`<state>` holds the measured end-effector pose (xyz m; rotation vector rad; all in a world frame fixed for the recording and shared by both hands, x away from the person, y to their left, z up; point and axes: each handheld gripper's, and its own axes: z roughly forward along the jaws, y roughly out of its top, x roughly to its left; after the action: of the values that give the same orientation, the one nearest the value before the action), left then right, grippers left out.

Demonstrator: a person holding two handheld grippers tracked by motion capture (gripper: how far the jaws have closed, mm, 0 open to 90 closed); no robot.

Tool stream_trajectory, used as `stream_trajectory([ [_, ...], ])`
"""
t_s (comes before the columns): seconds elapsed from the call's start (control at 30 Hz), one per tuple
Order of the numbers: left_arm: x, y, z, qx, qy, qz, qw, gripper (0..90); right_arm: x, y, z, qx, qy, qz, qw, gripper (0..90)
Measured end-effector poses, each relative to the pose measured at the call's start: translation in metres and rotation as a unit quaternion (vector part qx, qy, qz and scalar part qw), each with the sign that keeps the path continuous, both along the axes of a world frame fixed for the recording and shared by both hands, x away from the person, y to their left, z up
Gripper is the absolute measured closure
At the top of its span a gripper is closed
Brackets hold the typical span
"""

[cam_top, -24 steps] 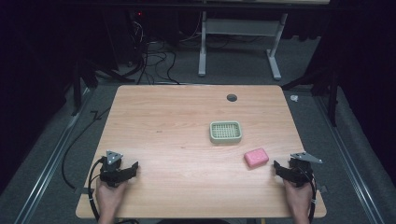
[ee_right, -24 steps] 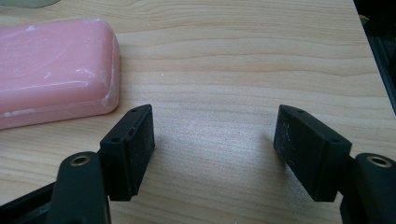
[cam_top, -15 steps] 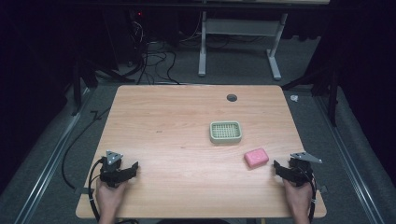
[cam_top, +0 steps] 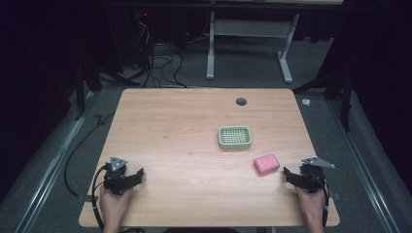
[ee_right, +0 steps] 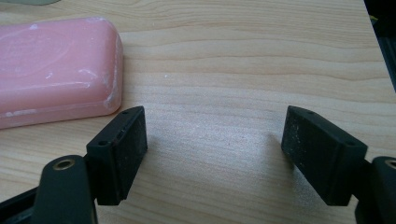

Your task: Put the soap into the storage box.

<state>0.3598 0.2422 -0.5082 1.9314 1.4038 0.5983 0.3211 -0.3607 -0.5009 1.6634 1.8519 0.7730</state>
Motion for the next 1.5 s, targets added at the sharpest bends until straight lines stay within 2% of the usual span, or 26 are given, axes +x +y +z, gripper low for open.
stream_trajectory([
  [0.23, 0.000, 0.000, 0.000, 0.000, 0.000, 0.000, 1.0000, 25.7, -0.002, 0.001, 0.001, 0.012, 0.003, 0.000, 0.9999, 21.6],
  [0.27, 0.000, 0.000, 0.000, 0.000, 0.000, 0.000, 1.0000, 25.7, -0.004, 0.002, 0.002, 0.010, 0.000, 0.003, 0.9999, 21.1],
  [0.5, 0.000, 0.000, 0.000, 0.000, 0.000, 0.001, 1.0000, 25.6, -0.011, 0.010, 0.008, 0.031, -0.013, 0.011, 0.9994, 20.5],
  [0.87, 0.000, 0.000, 0.000, 0.000, 0.000, 0.001, 1.0000, 25.6, -0.017, 0.028, 0.017, 0.032, -0.030, 0.037, 0.9983, 15.5],
  [1.23, 0.000, 0.000, 0.000, 0.000, 0.000, 0.001, 1.0000, 25.5, -0.011, 0.044, 0.021, 0.038, -0.031, 0.063, 0.9968, 12.6],
  [1.5, 0.000, 0.000, 0.000, 0.000, 0.000, 0.001, 1.0000, 25.5, 0.002, 0.058, 0.021, 0.034, -0.025, 0.081, 0.9958, 12.2],
])
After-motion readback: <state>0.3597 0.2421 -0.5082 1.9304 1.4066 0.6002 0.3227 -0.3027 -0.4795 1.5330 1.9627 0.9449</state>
